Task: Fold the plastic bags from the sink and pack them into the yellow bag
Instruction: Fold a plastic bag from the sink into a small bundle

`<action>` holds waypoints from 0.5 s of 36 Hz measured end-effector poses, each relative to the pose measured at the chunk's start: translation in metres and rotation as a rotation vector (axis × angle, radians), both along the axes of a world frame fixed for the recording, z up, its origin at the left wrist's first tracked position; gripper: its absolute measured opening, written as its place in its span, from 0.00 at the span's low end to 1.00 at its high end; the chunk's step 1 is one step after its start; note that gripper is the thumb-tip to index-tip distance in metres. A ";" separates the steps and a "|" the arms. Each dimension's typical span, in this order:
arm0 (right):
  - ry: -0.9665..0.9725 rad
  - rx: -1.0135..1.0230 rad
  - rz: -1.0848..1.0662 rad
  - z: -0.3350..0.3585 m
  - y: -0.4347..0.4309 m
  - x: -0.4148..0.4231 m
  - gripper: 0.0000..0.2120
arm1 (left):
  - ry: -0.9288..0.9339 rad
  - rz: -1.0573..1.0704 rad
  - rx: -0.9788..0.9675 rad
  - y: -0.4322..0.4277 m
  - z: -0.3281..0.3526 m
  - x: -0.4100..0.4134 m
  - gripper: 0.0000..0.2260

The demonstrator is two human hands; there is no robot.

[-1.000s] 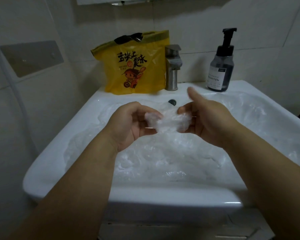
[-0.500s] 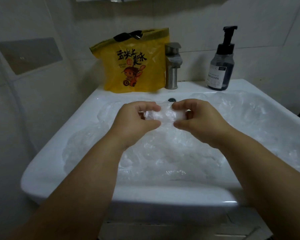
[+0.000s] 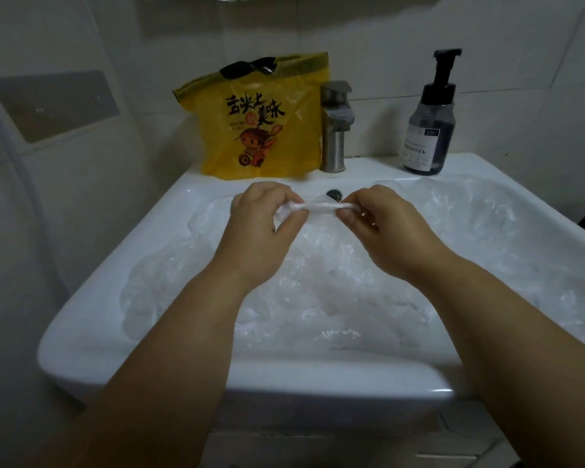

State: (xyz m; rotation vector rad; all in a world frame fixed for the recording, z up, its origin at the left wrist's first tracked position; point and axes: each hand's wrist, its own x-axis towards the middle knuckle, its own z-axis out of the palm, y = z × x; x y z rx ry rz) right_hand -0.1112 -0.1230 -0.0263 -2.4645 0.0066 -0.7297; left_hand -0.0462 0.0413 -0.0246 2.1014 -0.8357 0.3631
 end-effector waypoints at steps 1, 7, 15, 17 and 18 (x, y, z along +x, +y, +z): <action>0.008 0.018 0.007 0.000 0.000 0.000 0.05 | 0.059 -0.015 -0.007 0.000 0.001 0.000 0.02; 0.100 0.307 0.072 0.005 0.002 -0.004 0.05 | 0.410 -0.138 -0.285 0.002 0.007 -0.002 0.04; 0.215 0.625 0.232 0.010 0.007 -0.009 0.06 | 0.705 -0.186 -0.694 0.000 0.012 0.003 0.05; 0.237 0.689 0.248 0.009 0.012 -0.008 0.10 | 0.783 -0.240 -0.801 -0.003 0.014 0.002 0.08; 0.238 0.731 0.256 0.009 0.015 -0.008 0.10 | 0.822 -0.291 -0.827 -0.005 0.014 0.002 0.12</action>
